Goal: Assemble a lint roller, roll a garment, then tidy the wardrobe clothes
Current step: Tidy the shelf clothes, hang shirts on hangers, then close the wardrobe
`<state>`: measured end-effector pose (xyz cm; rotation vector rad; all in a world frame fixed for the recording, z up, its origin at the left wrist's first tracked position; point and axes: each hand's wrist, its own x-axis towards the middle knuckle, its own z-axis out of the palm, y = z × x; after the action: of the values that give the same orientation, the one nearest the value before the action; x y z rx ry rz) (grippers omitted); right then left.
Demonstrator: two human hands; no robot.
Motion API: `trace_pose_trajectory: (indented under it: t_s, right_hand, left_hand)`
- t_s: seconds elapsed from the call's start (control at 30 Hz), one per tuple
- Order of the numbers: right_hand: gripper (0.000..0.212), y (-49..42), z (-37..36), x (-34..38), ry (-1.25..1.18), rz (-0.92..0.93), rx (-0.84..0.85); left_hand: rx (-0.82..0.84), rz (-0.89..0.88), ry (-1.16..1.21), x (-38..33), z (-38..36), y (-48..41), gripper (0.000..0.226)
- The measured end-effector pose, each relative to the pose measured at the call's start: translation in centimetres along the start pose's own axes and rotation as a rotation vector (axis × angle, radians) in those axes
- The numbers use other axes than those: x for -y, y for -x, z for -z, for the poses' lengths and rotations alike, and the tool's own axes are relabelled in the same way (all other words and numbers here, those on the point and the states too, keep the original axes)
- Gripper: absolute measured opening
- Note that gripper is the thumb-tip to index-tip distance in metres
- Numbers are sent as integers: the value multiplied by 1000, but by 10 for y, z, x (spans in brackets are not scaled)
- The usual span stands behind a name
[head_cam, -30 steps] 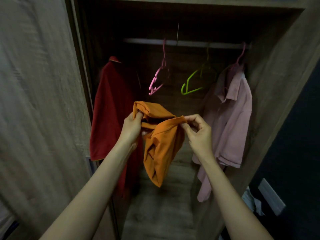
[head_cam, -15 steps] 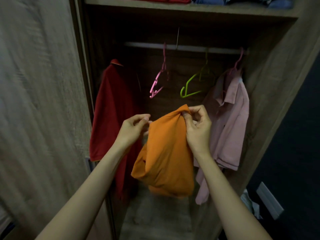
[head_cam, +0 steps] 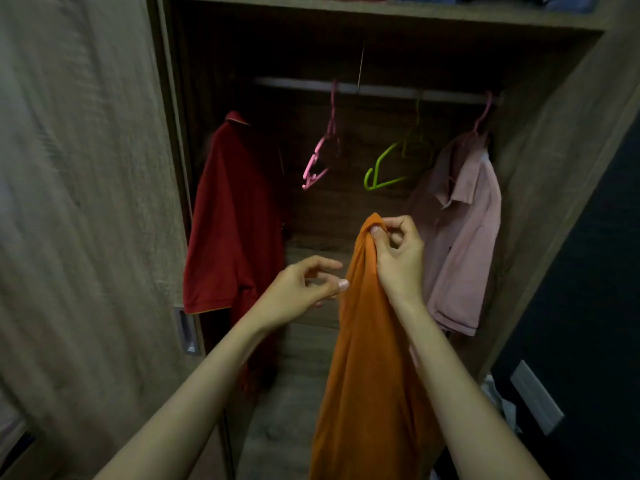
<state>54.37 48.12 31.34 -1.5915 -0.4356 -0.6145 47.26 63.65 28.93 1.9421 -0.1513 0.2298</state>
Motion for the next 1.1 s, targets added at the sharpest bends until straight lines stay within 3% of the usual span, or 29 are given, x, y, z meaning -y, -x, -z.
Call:
trace_pose_trajectory:
  t_s: [0.17,0.37,0.53,0.67,0.8,0.9,1.1]
  right_hand:
    - [11,-8,3,3,-82,-249,38]
    - [21,-9,5,23,-209,-355,156]
    - [19,-14,4,30,-198,-362,165]
    - [16,-18,7,30,-304,-333,237]
    - [34,-16,6,20,-210,-294,289]
    - [42,-7,1,9,-109,-353,297]
    - [29,1,-9,4,-113,-463,313]
  left_hand:
    - [96,-3,165,-9,-14,3,45]
    - [100,-66,140,-8,-19,4,37]
    - [-73,-65,11,2,-12,-5,22]
    - [-125,-34,264,-5,-2,-18,30]
    - [-162,-10,514,-18,8,-24,30]
    - [-165,-21,541,-25,15,-30,37]
    - [-162,-53,503,-31,20,-38,35]
